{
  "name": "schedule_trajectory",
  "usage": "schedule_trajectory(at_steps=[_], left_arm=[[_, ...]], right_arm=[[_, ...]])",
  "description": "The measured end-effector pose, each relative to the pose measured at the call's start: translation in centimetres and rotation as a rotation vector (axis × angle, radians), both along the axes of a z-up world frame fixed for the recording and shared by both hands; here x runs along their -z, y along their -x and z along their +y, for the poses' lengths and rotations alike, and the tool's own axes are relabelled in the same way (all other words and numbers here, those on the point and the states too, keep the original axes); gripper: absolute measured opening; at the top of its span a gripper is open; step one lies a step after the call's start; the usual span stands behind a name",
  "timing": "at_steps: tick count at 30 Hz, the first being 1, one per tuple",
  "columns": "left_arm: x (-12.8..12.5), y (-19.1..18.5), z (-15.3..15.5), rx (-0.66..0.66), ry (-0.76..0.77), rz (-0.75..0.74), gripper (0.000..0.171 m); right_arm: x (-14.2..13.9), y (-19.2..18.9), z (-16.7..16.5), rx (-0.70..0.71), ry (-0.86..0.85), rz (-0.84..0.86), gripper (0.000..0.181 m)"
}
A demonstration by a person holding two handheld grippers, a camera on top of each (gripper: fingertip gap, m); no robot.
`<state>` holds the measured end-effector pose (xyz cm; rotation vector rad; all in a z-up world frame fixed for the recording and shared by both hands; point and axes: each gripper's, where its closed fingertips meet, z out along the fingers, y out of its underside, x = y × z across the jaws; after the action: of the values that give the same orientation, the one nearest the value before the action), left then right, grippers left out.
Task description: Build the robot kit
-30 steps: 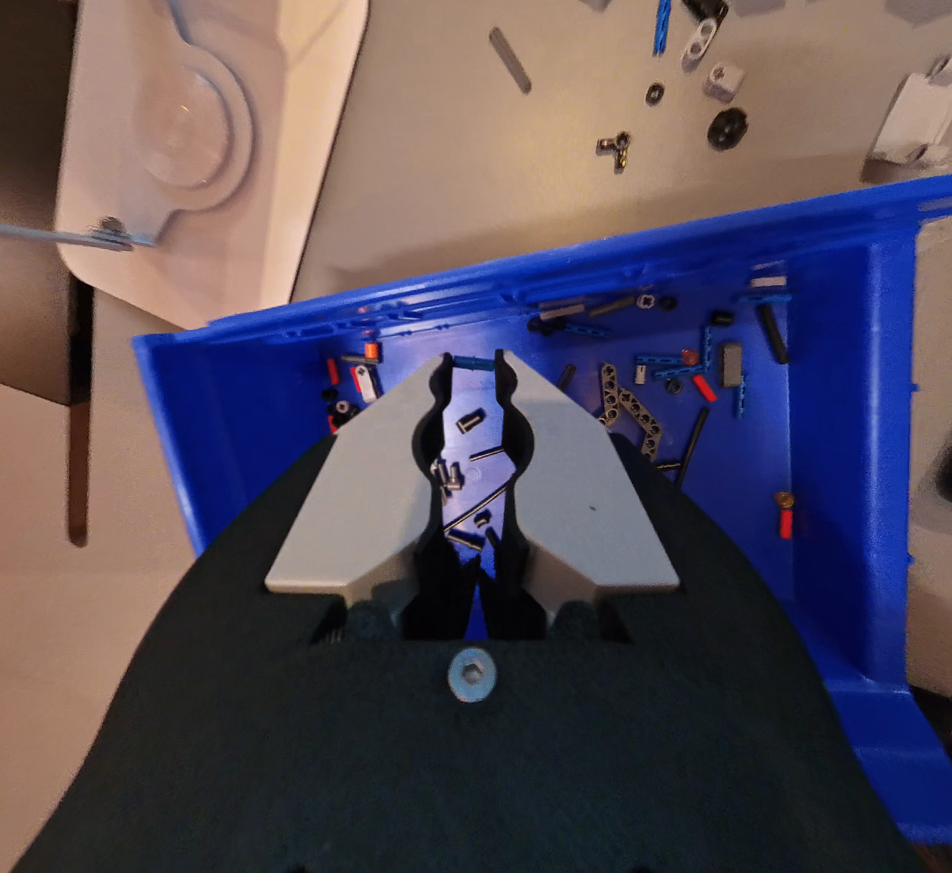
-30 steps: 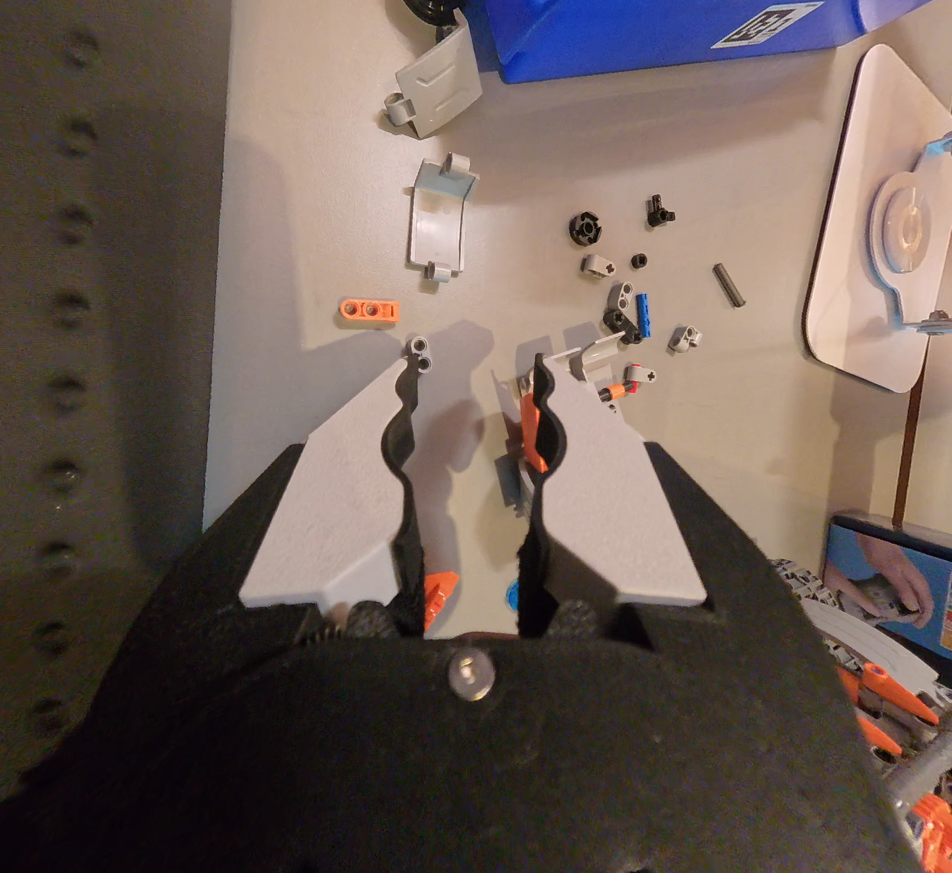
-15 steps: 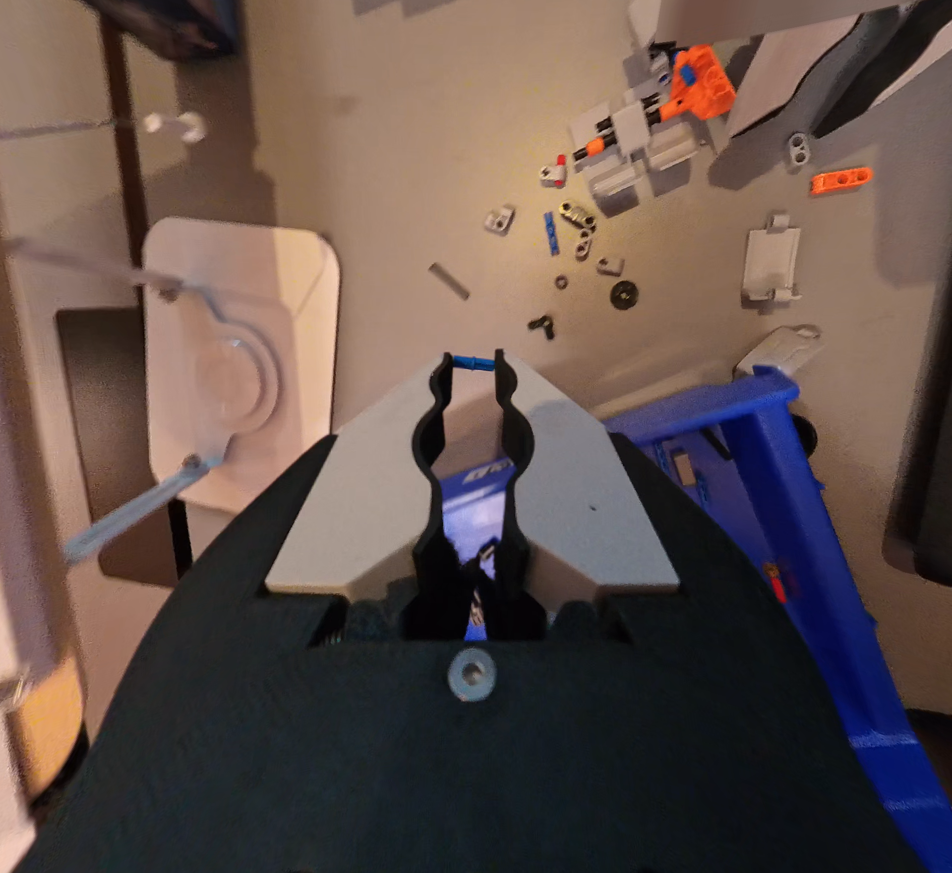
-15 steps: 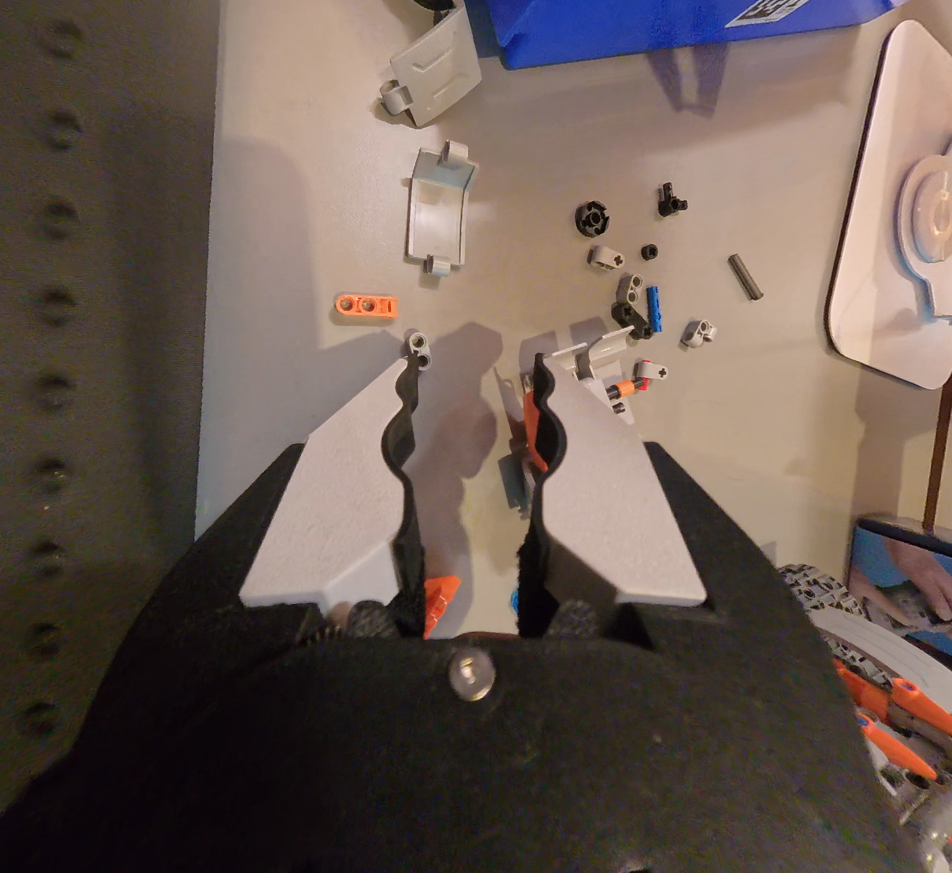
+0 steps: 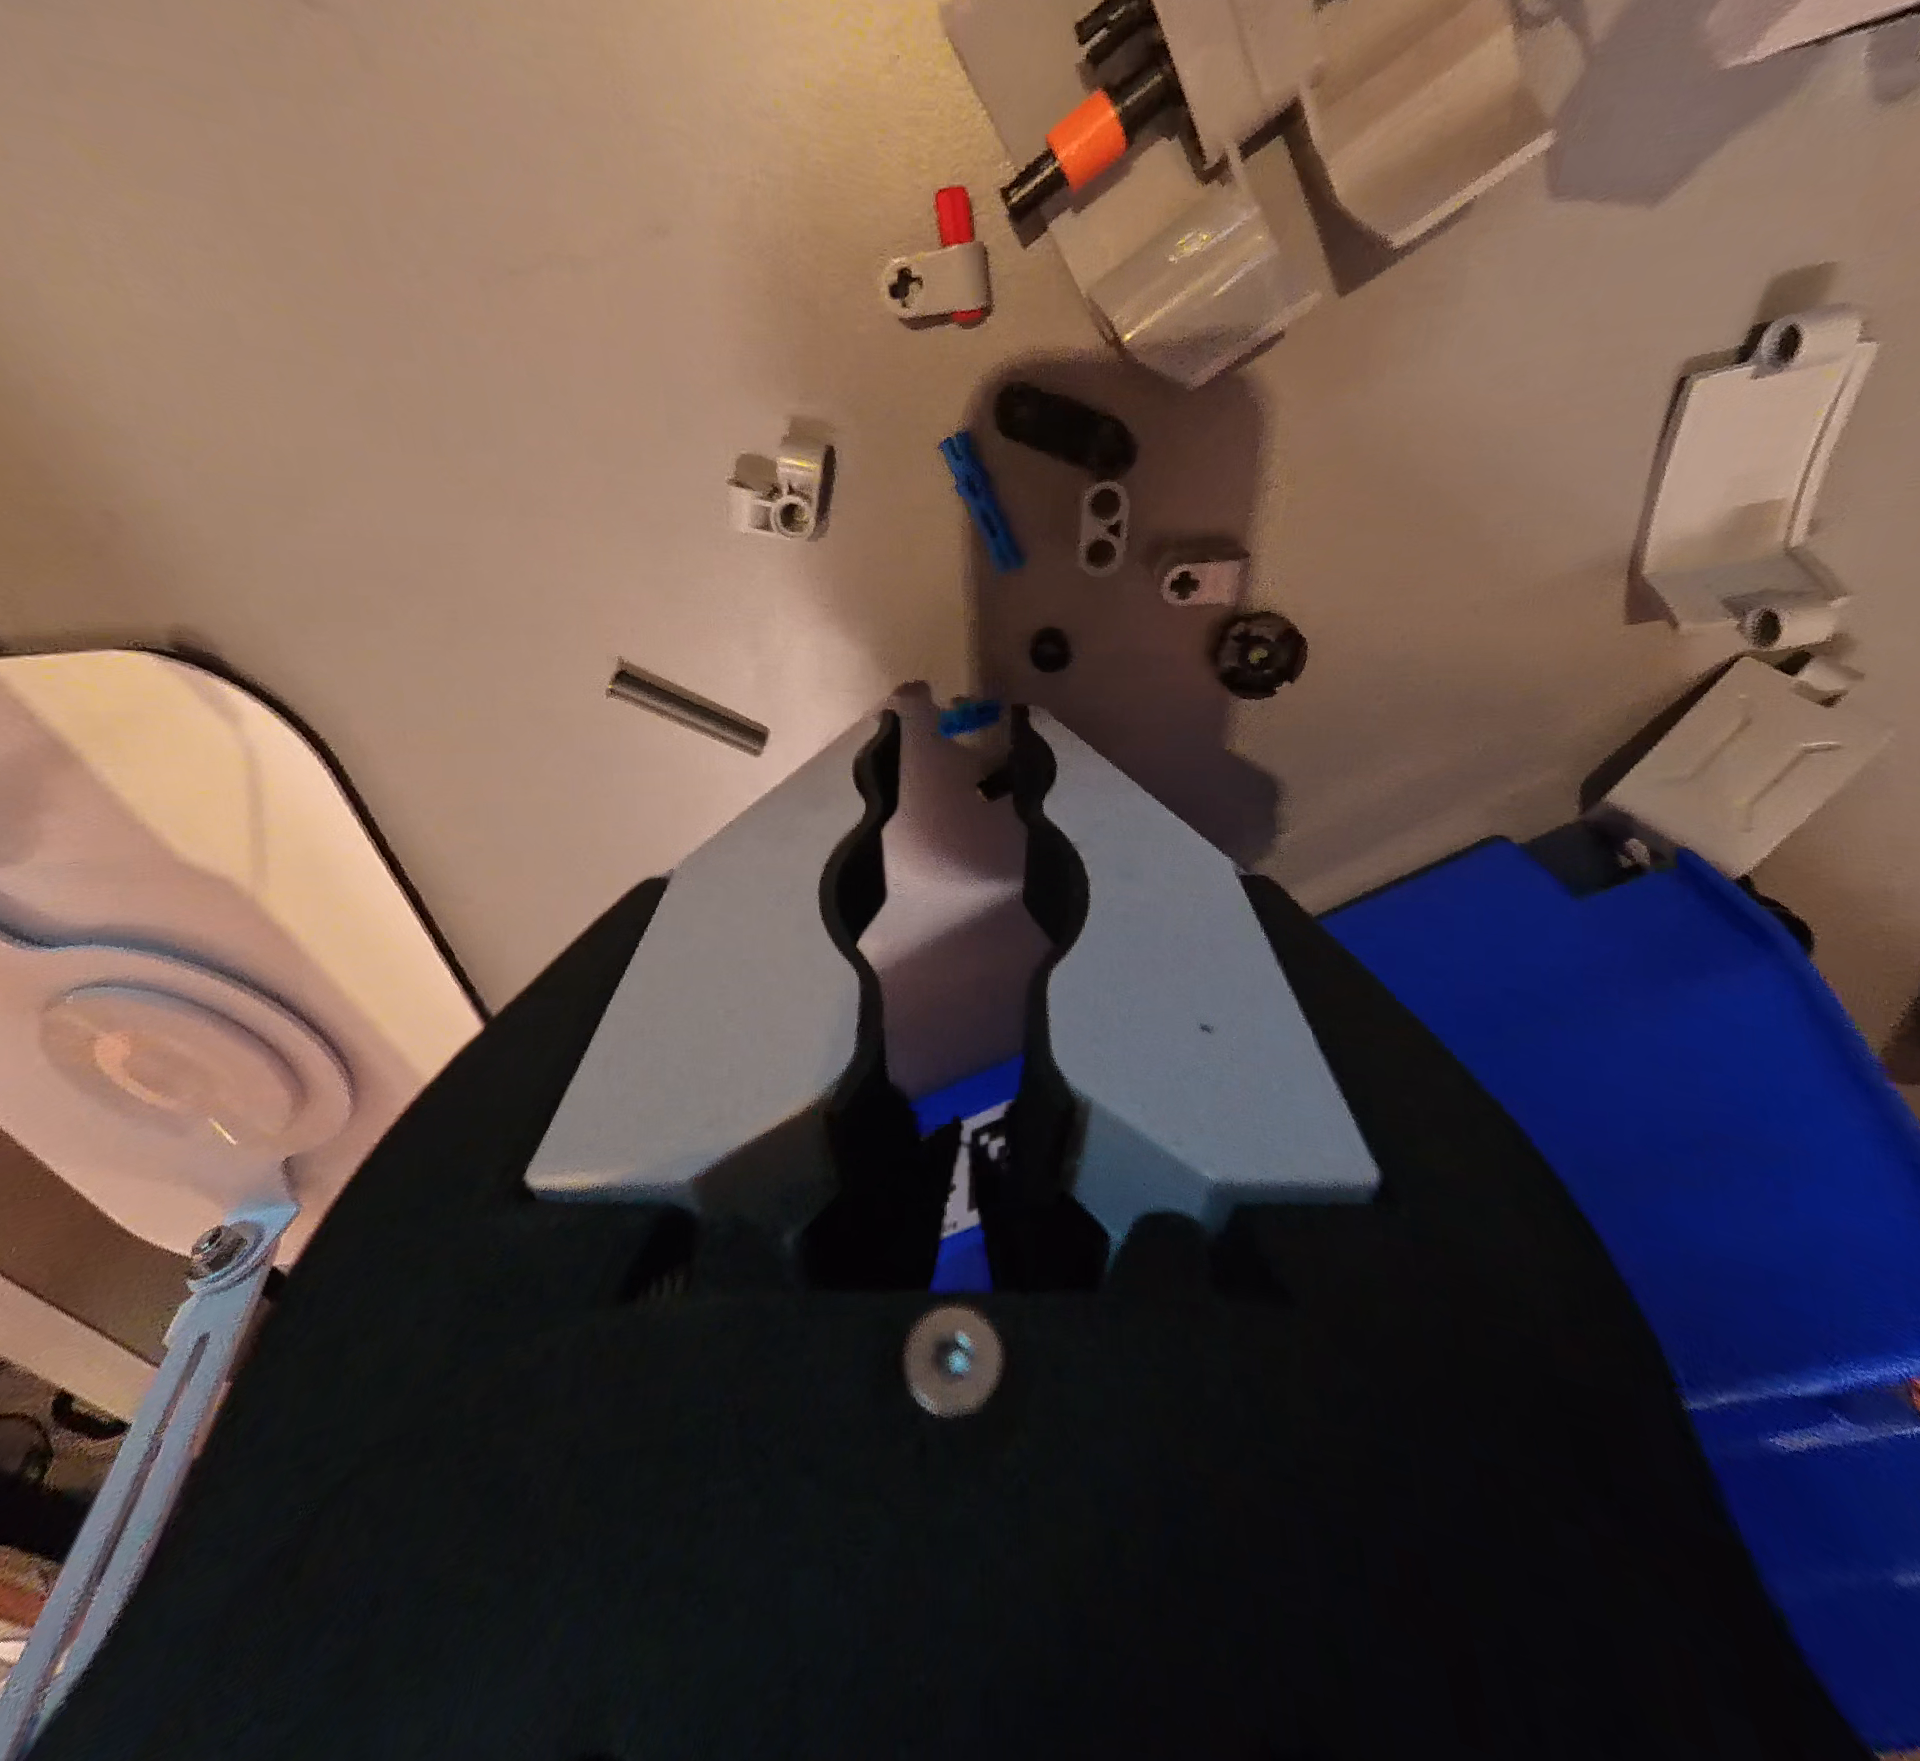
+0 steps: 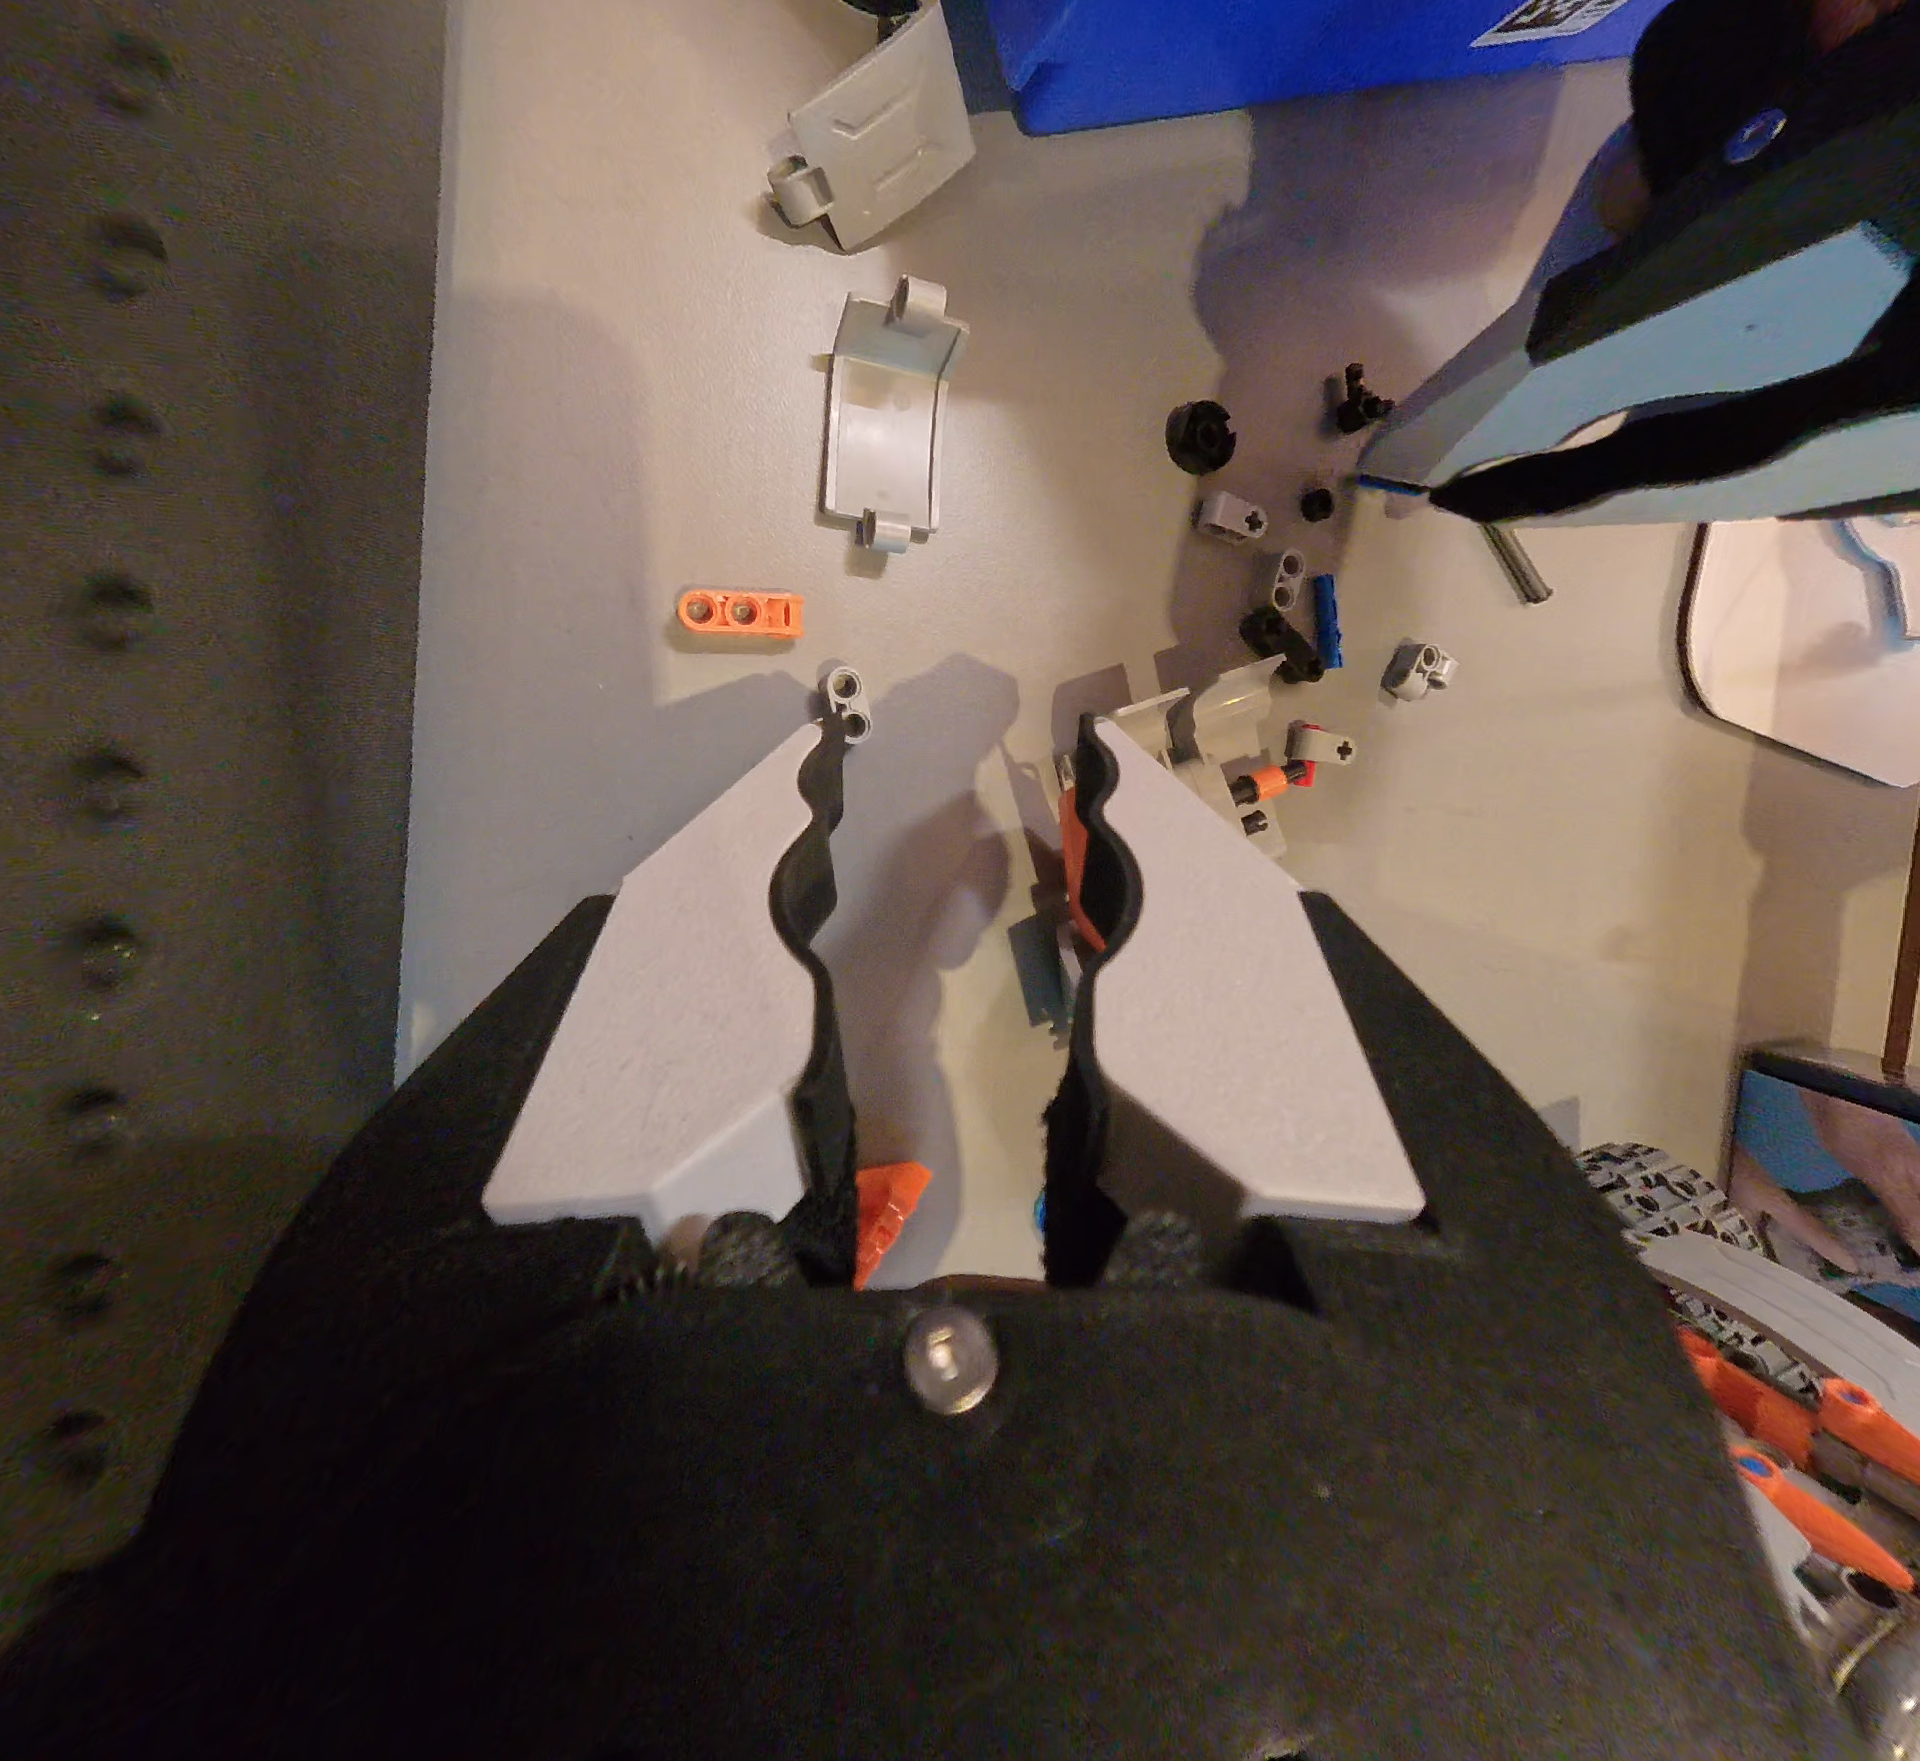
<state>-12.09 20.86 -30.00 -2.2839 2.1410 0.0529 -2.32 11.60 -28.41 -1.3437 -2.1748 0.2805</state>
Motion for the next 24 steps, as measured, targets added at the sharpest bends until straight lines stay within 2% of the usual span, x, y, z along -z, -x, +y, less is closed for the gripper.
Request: schedule_trajectory(at_steps=[4, 6, 9, 12, 15, 18, 21, 24], left_arm=[[-0.9, 0.1, 0.7, -0.010, -0.034, -0.036, 0.019], [-2.8, 0.6, 1.5, -0.070, -0.062, -0.107, 0.019], [-6.9, 2.6, 2.5, -0.153, -0.167, -0.206, 0.019], [-10.6, 5.9, 2.3, -0.226, -0.274, -0.259, 0.019], [-12.2, 10.5, 1.9, -0.354, -0.351, -0.256, 0.020], [-11.5, 13.6, 1.1, -0.446, -0.336, -0.292, 0.018], [-8.9, 16.6, 0.9, -0.493, -0.326, -0.207, 0.022], [-6.2, 17.8, 1.2, -0.520, -0.294, -0.175, 0.025]], right_arm=[[0.0, 0.0, 0.0, 0.002, -0.002, -0.001, 0.043], [-0.1, 0.0, 0.1, 0.002, -0.003, 0.002, 0.043], [-0.1, 0.0, 0.0, -0.001, -0.002, 0.002, 0.043], [0.1, 0.0, 0.0, -0.003, 0.001, -0.005, 0.042], [0.3, 0.1, 0.0, -0.002, 0.005, -0.011, 0.042], [0.6, 0.1, 0.0, 0.002, 0.007, -0.020, 0.043], [0.7, 0.1, 0.1, 0.005, 0.013, -0.023, 0.042], [0.9, 0.1, 0.2, 0.009, 0.017, -0.028, 0.042]])
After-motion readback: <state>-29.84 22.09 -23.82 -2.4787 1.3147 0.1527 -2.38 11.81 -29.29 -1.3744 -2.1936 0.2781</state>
